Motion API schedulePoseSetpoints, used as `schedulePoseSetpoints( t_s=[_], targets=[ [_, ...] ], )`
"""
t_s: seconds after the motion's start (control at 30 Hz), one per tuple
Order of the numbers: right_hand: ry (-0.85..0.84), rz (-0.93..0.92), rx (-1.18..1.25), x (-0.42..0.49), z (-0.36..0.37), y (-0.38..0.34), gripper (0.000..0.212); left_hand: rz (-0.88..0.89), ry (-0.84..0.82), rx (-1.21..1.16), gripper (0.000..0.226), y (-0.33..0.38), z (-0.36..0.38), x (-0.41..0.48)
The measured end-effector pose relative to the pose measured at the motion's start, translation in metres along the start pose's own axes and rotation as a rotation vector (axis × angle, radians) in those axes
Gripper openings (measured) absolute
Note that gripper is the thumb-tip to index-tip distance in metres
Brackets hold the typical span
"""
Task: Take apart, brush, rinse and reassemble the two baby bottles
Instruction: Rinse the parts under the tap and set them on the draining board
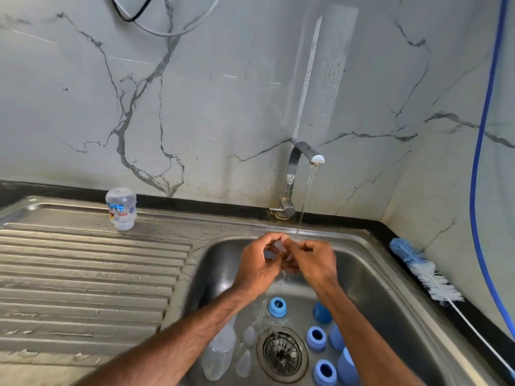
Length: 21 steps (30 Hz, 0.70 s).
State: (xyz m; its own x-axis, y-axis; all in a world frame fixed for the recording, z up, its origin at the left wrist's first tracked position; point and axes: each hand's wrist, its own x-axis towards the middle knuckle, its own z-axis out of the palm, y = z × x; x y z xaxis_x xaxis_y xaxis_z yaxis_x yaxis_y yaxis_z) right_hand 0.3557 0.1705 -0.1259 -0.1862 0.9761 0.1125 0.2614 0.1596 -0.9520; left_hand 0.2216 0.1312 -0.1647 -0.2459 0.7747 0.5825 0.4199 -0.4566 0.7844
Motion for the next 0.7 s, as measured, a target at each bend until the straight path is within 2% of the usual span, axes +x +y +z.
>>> schedulePoseSetpoints(
  t_s=[0.07,0.13,0.23,0.33,0.43,0.57,0.63,0.7],
  targets=[
    [-0.107,0.156,0.103,0.0,-0.001,0.003,0.037,-0.024,-0.016,-0.006,0.031,0.0,0.001,-0.002],
    [-0.157,0.293,0.253,0.003,-0.007,0.003,0.042,-0.133,-0.068,-0.069,0.027,0.002,0.003,-0.001],
    [-0.209,0.424,0.447,0.006,-0.01,0.003,0.036,-0.289,-0.115,-0.218,0.019,0.005,0.012,0.001],
    [-0.217,0.496,0.438,0.005,-0.011,0.005,0.033,-0.311,-0.066,-0.161,0.016,0.006,0.019,0.004],
    [-0.176,0.501,0.375,0.003,-0.014,0.004,0.034,-0.271,0.007,0.002,0.015,0.007,0.022,0.011],
    [-0.153,0.418,0.223,0.002,-0.01,0.003,0.041,-0.169,0.023,0.142,0.01,0.004,0.03,0.015],
    [-0.14,0.364,0.189,0.003,-0.007,0.005,0.044,-0.118,0.002,0.214,0.009,0.002,0.032,0.015],
    [-0.103,0.274,0.17,0.005,-0.006,0.005,0.037,-0.027,-0.076,0.318,0.012,0.001,0.029,0.016]
  ],
)
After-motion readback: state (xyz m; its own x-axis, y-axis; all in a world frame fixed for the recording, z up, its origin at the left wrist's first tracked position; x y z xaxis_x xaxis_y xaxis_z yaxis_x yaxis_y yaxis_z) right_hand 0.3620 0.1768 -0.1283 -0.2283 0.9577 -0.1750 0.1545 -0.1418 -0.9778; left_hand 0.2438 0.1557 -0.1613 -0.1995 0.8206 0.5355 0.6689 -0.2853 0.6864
